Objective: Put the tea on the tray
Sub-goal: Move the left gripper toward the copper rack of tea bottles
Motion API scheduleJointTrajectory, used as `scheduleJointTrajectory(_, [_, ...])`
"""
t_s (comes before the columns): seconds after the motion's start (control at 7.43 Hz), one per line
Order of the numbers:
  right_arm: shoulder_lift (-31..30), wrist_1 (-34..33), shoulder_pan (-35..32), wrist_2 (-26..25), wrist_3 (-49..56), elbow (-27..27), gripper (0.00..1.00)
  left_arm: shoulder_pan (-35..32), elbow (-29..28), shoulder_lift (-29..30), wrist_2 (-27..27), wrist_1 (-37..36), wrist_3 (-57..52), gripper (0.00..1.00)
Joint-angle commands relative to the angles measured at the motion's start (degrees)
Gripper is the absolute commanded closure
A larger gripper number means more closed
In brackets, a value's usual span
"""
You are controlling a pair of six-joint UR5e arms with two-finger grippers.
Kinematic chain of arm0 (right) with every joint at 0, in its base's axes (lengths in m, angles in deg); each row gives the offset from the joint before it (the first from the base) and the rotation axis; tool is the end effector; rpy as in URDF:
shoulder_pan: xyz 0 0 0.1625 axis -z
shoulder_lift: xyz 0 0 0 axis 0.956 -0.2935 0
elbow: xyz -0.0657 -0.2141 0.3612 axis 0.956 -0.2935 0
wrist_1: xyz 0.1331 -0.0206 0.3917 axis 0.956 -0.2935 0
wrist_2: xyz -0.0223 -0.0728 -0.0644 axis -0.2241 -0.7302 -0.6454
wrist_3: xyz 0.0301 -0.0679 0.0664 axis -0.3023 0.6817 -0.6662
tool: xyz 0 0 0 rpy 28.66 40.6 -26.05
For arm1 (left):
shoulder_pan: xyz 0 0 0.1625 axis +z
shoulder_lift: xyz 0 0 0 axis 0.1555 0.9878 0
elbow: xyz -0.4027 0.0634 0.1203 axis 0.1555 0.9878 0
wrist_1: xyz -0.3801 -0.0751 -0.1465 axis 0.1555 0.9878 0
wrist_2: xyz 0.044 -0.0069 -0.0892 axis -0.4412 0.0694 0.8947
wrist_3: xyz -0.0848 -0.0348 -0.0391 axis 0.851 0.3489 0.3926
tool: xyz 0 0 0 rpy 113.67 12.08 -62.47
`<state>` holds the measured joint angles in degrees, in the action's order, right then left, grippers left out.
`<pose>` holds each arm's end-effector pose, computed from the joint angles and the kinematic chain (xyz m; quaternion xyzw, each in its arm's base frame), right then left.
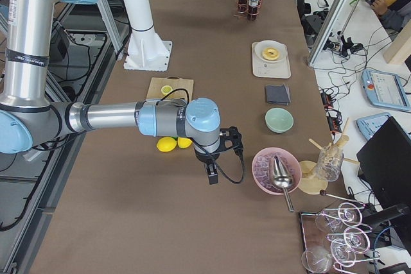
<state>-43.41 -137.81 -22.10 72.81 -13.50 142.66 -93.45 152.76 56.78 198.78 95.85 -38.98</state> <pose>0.1001 -0.3987 0.6042 0.0845 -0.3612 -0.1037 0.9228 -0.1391 -0.3533 0.5690 0.1551 0.3751 0.0313 0.9134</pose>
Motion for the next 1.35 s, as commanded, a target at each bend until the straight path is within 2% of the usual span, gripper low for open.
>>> scheduleJointTrajectory(0.0, [0.19, -0.05, 0.63, 0.07, -0.24, 0.16, 0.00, 0.26, -2.92, -0.26, -0.16, 6.01, 0.66, 0.02])
scheduleJointTrajectory(1.21, [0.28, 0.04, 1.34, 0.16, -0.24, 0.16, 0.00, 3.87, -4.16, 0.00, 0.54, 5.41, 0.23, 0.03])
